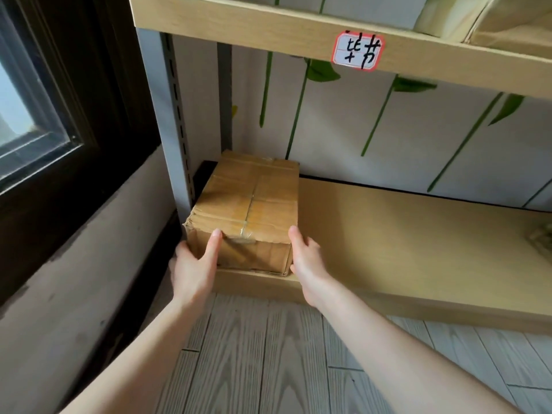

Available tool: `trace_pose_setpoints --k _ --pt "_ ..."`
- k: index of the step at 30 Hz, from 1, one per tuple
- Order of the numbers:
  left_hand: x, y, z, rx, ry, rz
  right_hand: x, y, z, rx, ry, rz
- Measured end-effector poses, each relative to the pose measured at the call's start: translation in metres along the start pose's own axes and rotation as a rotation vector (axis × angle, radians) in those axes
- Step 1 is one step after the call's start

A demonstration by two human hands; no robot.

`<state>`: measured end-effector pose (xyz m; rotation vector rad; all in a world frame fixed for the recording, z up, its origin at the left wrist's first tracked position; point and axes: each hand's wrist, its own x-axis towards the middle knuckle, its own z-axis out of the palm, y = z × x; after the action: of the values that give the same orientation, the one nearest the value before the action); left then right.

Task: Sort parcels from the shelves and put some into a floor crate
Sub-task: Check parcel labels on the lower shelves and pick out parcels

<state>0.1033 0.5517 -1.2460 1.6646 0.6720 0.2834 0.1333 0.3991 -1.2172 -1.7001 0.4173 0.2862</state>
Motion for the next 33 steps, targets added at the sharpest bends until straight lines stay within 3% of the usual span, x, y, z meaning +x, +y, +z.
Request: trace_pose_setpoints --k 10,13,16,18,21,26,30,33 --pt "-0.067 0.025 -0.022 -0.343 -0.038 0.141 -0.035 0.023 -0.043 0.023 -0.046 0.102" --pt "-0.076 0.033 -0.019 -0.301 -0.055 0.184 -0.043 0.012 -0.057 -0.252 0.060 -0.112" --pt "-0.084 0.044 -0.012 -0.280 -0.109 0.194 -0.058 -0.021 -0.059 -0.225 0.080 -0.401" --pt "-0.092 0.051 -0.004 -0.231 -0.124 0.200 -0.066 -0.039 -0.051 -0.172 0.018 -0.481" --pt "-0.102 0.056 0.008 -0.212 -0.115 0.237 -0.071 -0.046 -0.036 -0.335 -0.035 -0.494" --pt "-0.092 0.045 0.017 -0.319 -0.166 -0.002 -0.067 -0.034 -0.057 -0.223 0.073 -0.462" --pt "-0.085 0.033 0.024 -0.057 -0.570 -0.225 -0.068 -0.007 -0.078 -0.039 0.048 -0.365" --pt "-0.086 0.028 0.024 -0.059 -0.685 -0.353 -0.071 0.009 -0.092 0.078 0.025 -0.360"
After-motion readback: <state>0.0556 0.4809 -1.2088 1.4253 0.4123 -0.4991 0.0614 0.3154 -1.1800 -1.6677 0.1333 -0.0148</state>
